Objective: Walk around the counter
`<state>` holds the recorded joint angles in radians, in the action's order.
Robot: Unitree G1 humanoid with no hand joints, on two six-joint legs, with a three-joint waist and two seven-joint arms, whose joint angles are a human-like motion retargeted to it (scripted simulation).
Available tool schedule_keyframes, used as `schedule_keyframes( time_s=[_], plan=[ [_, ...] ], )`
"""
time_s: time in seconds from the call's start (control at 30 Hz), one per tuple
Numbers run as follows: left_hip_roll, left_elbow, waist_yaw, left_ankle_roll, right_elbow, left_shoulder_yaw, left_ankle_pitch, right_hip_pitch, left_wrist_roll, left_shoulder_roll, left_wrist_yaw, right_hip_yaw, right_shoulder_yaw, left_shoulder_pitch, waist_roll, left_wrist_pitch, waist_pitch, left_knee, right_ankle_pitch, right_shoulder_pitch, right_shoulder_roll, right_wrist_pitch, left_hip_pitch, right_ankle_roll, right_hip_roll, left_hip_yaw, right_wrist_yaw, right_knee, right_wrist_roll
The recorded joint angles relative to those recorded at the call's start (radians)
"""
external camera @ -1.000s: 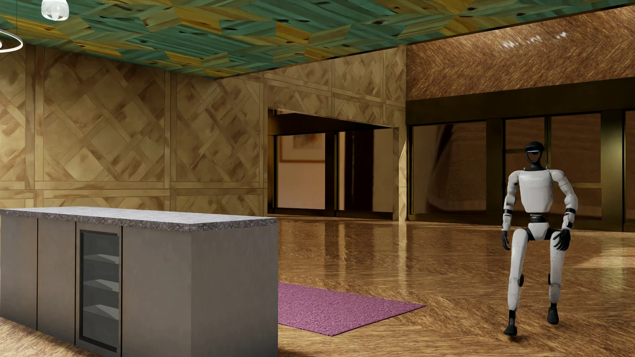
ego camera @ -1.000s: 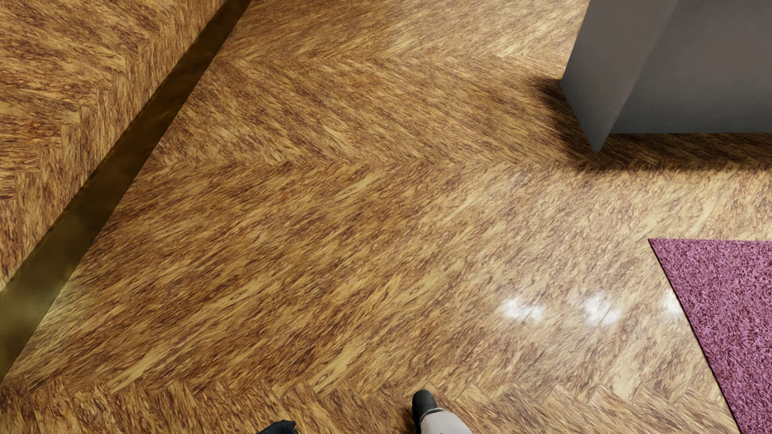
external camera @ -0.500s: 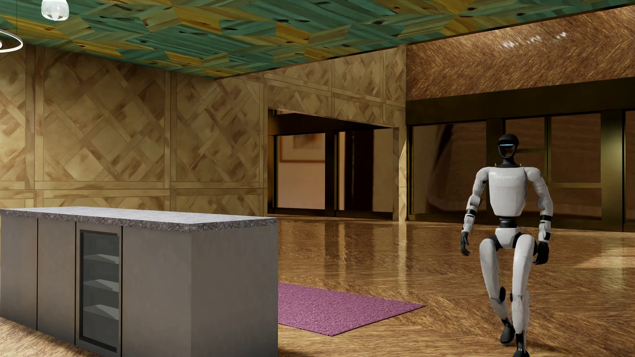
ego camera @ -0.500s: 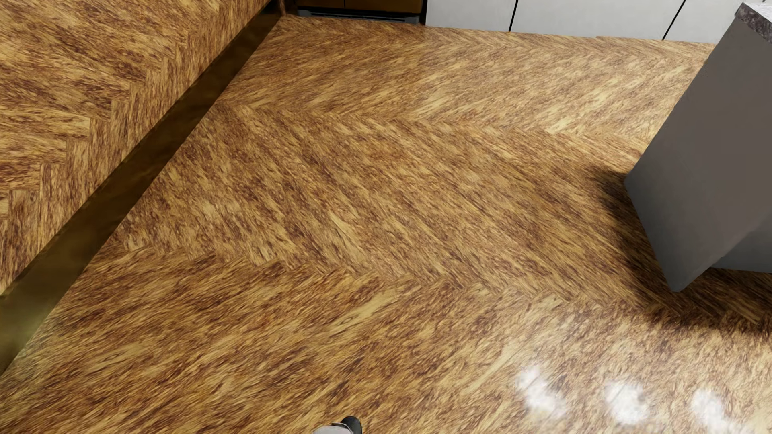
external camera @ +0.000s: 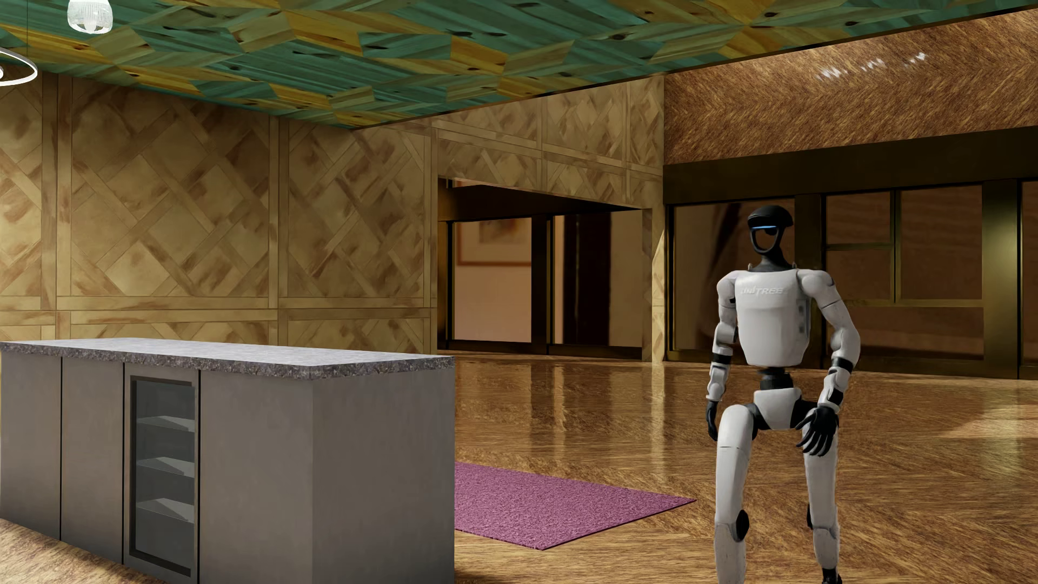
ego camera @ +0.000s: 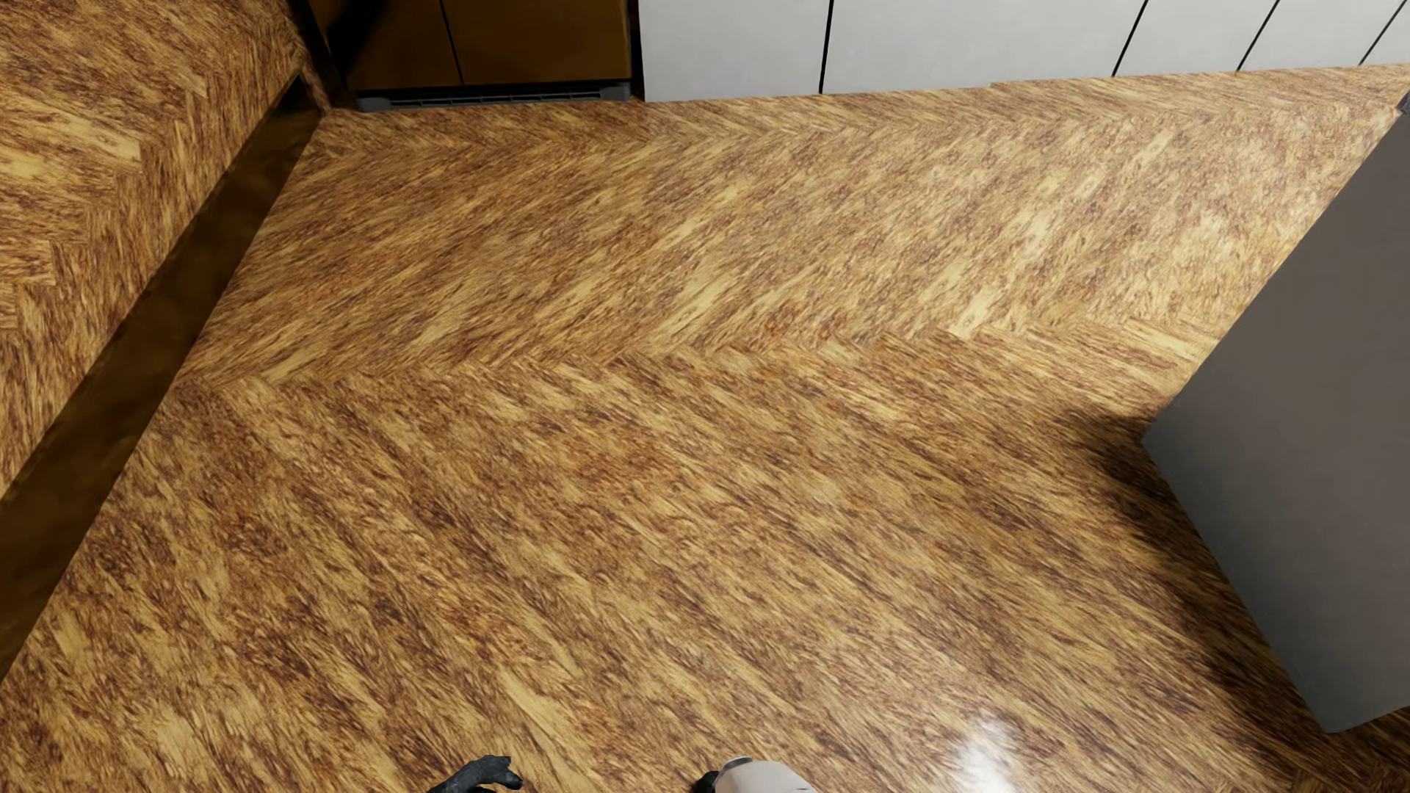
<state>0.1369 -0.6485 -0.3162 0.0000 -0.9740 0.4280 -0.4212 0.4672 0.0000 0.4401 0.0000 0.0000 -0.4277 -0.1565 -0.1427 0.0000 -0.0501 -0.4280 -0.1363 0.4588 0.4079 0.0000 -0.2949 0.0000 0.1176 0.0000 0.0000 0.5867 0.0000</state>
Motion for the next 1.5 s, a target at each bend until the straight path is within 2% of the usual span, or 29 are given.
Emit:
schedule_keyframes(
  time_s=[0.03,0.07,0.1,0.13,0.2,0.27,0.3,0.37,0.43,0.47,0.53,0.57,0.6,0.67,0.7,0.73,0.8,0.87,0.93,1.03,1.1,1.13,1.2,1.23,1.3,1.37,1.43,1.47,1.5],
  plan=[
    [-0.003,0.022,-0.010,0.000,-0.026,-0.024,-0.001,0.017,0.000,0.003,0.000,0.000,-0.004,0.023,-0.006,0.000,0.015,0.006,0.241,0.012,0.001,0.000,-0.033,0.000,0.005,0.000,0.000,-0.221,0.000],
    [-0.010,0.034,-0.005,0.000,-0.052,-0.043,0.046,0.048,0.000,0.001,0.000,0.000,-0.004,0.035,-0.012,0.000,0.021,0.004,0.318,0.021,0.000,0.000,-0.062,0.000,0.000,0.000,0.000,-0.274,0.000],
    [-0.032,0.032,0.003,0.000,-0.081,-0.064,0.143,0.072,0.000,-0.007,0.000,0.000,-0.015,0.026,-0.012,0.000,0.013,-0.046,0.000,0.023,0.000,0.000,-0.090,0.000,-0.018,0.000,0.000,-0.001,0.000],
    [-0.066,0.001,0.015,0.000,-0.104,-0.079,0.280,0.094,0.000,-0.023,0.000,0.000,-0.017,0.007,-0.003,0.000,0.011,-0.172,-0.102,0.022,-0.001,0.000,-0.076,0.000,-0.039,0.000,0.000,0.126,0.000],
    [-0.126,-0.140,0.054,0.000,-0.113,-0.055,0.465,0.050,0.000,-0.049,0.000,0.000,-0.031,-0.028,0.004,0.000,-0.017,-0.636,-0.150,-0.019,-0.008,0.000,0.077,0.000,-0.122,0.000,0.000,0.304,0.000],
    [-0.115,-0.253,0.135,0.000,-0.009,0.052,0.417,-0.117,0.000,-0.038,0.000,0.000,-0.048,-0.053,-0.027,0.000,-0.030,-1.057,-0.147,-0.065,-0.019,0.000,0.334,0.000,-0.204,0.000,0.000,0.226,0.000],
    [-0.096,-0.289,0.199,0.000,0.066,0.085,0.420,-0.230,0.000,-0.039,0.000,0.000,-0.031,-0.087,-0.050,0.000,-0.032,-1.100,-0.112,-0.078,-0.027,0.000,0.443,0.000,-0.221,0.000,0.000,0.153,0.000],
    [-0.059,-0.324,0.323,0.000,0.190,0.120,0.542,-0.438,0.000,-0.048,0.000,0.000,-0.002,-0.161,-0.080,0.000,-0.029,-0.893,-0.039,-0.118,-0.040,0.000,0.632,0.000,-0.216,0.000,0.000,0.010,0.000],
    [-0.066,-0.318,0.423,0.000,0.296,0.135,0.684,-0.604,0.000,-0.060,0.000,0.000,0.008,-0.230,-0.082,0.000,-0.023,-0.476,0.026,-0.163,-0.039,0.000,0.748,0.000,-0.169,0.000,0.000,-0.082,0.000],
    [-0.081,-0.312,0.442,0.000,0.353,0.136,0.640,-0.675,0.000,-0.071,0.000,0.000,0.014,-0.258,-0.068,0.000,-0.014,-0.282,0.053,-0.182,-0.027,0.000,0.790,0.000,-0.143,0.000,0.000,-0.103,0.000],
    [-0.127,-0.319,0.477,0.000,0.469,0.128,0.274,-0.756,0.000,-0.093,0.000,0.000,0.044,-0.272,-0.037,0.000,0.013,-0.045,0.143,-0.199,0.002,0.000,0.869,0.000,-0.081,0.000,0.000,-0.103,0.000],
    [-0.142,-0.313,0.504,0.000,0.496,0.126,0.168,-0.790,0.000,-0.090,0.000,0.000,0.056,-0.269,-0.035,0.000,0.009,-0.032,0.212,-0.203,0.004,0.000,0.891,0.000,-0.040,0.000,0.000,-0.087,0.000],
    [-0.138,-0.313,0.523,0.000,0.490,0.118,0.212,-0.820,0.000,-0.083,0.000,0.000,0.066,-0.263,-0.040,0.000,0.010,-0.060,0.311,-0.199,-0.002,0.000,0.916,0.000,-0.004,0.000,0.000,-0.064,0.000],
    [-0.072,-0.338,0.491,0.000,0.391,0.112,0.545,-0.785,0.000,-0.068,0.000,0.000,0.069,-0.230,-0.065,0.000,0.049,-0.196,0.571,-0.165,-0.029,0.000,0.980,0.000,0.041,0.000,0.000,0.090,0.000],
    [-0.026,-0.352,0.460,0.000,0.313,0.107,0.620,-0.709,0.000,-0.060,0.000,0.000,0.058,-0.204,-0.081,0.000,0.047,-0.296,0.624,-0.155,-0.043,0.000,0.972,0.000,0.052,0.000,0.000,0.256,0.000],
    [0.020,-0.355,0.427,0.000,0.238,0.101,0.607,-0.606,0.000,-0.049,0.000,0.000,0.031,-0.167,-0.087,0.000,0.021,-0.350,0.498,-0.159,-0.051,0.000,0.906,0.000,0.050,0.000,0.000,0.466,0.000],
    [0.065,-0.339,0.343,0.000,0.135,0.085,0.511,-0.382,0.000,-0.032,0.000,0.000,-0.025,-0.086,-0.062,0.000,-0.025,-0.262,0.041,-0.156,-0.046,0.000,0.644,0.000,0.016,0.000,0.000,0.756,0.000],
    [0.040,-0.228,0.220,0.000,0.087,0.085,0.359,-0.215,0.000,0.006,0.000,0.000,-0.046,-0.040,-0.010,0.000,-0.055,-0.118,-0.156,-0.111,-0.021,0.000,0.355,0.000,-0.022,0.000,0.000,0.678,0.000],
    [0.004,-0.164,0.114,0.000,0.054,0.022,0.200,-0.071,0.000,0.019,0.000,0.000,-0.017,0.032,0.024,0.000,-0.055,-0.007,-0.148,-0.070,0.004,0.000,0.148,0.000,-0.018,0.000,0.000,0.385,0.000],
    [-0.029,-0.070,0.002,0.000,0.002,-0.029,0.064,0.044,0.000,0.046,0.000,0.000,0.022,0.158,0.030,0.000,-0.024,0.025,-0.097,-0.039,0.020,0.000,-0.029,0.000,0.035,0.000,0.000,-0.089,0.000],
    [-0.097,-0.019,-0.059,0.000,-0.031,-0.069,0.131,0.094,0.000,0.040,0.000,0.000,0.034,0.170,0.052,0.000,-0.029,-0.044,-0.099,-0.017,0.024,0.000,-0.116,0.000,0.054,0.000,0.000,0.003,0.000],
    [-0.126,-0.011,-0.070,0.000,-0.060,-0.084,0.247,0.111,0.000,0.020,0.000,0.000,0.031,0.149,0.071,0.000,-0.019,-0.140,-0.061,-0.008,0.021,0.000,-0.120,0.000,0.040,0.000,0.000,0.111,0.000],
    [-0.165,-0.044,-0.022,0.000,-0.113,-0.077,0.588,0.073,0.000,-0.029,0.000,0.000,0.013,0.082,0.120,0.000,-0.020,-0.512,-0.023,-0.018,0.009,0.000,-0.010,0.000,-0.042,0.000,0.000,0.286,0.000],
    [-0.164,-0.066,0.022,0.000,-0.098,-0.045,0.642,-0.016,0.000,-0.039,0.000,0.000,0.020,0.052,0.128,0.000,-0.047,-0.735,-0.064,-0.029,-0.001,0.000,0.080,0.000,-0.094,0.000,0.000,0.292,0.000],
    [-0.106,-0.168,0.125,0.000,-0.009,0.020,0.507,-0.214,0.000,-0.079,0.000,0.000,0.044,0.006,0.106,0.000,-0.062,-0.977,-0.103,-0.053,-0.029,0.000,0.318,0.000,-0.121,0.000,0.000,0.197,0.000],
    [-0.045,-0.245,0.260,0.000,0.145,0.049,0.566,-0.426,0.000,-0.097,0.000,0.000,0.082,-0.089,0.065,0.000,-0.061,-0.784,-0.104,-0.071,-0.046,0.000,0.510,0.000,-0.109,0.000,0.000,0.051,0.000],
    [-0.034,-0.307,0.370,0.000,0.302,0.104,0.643,-0.590,0.000,-0.092,0.000,0.000,0.093,-0.170,0.045,0.000,-0.055,-0.352,-0.121,-0.121,-0.040,0.000,0.637,0.000,-0.079,0.000,0.000,-0.044,0.000],
    [-0.051,-0.339,0.410,0.000,0.366,0.160,0.500,-0.646,0.000,-0.083,0.000,0.000,0.096,-0.193,0.052,0.000,-0.049,-0.164,-0.147,-0.165,-0.029,0.000,0.679,0.000,-0.074,0.000,0.000,-0.064,0.000],
    [-0.070,-0.363,0.448,0.000,0.416,0.240,0.247,-0.699,0.000,-0.069,0.000,0.000,0.102,-0.214,0.058,0.000,-0.043,-0.059,-0.181,-0.207,-0.016,0.000,0.710,0.000,-0.068,0.000,0.000,-0.070,0.000]
  ],
)
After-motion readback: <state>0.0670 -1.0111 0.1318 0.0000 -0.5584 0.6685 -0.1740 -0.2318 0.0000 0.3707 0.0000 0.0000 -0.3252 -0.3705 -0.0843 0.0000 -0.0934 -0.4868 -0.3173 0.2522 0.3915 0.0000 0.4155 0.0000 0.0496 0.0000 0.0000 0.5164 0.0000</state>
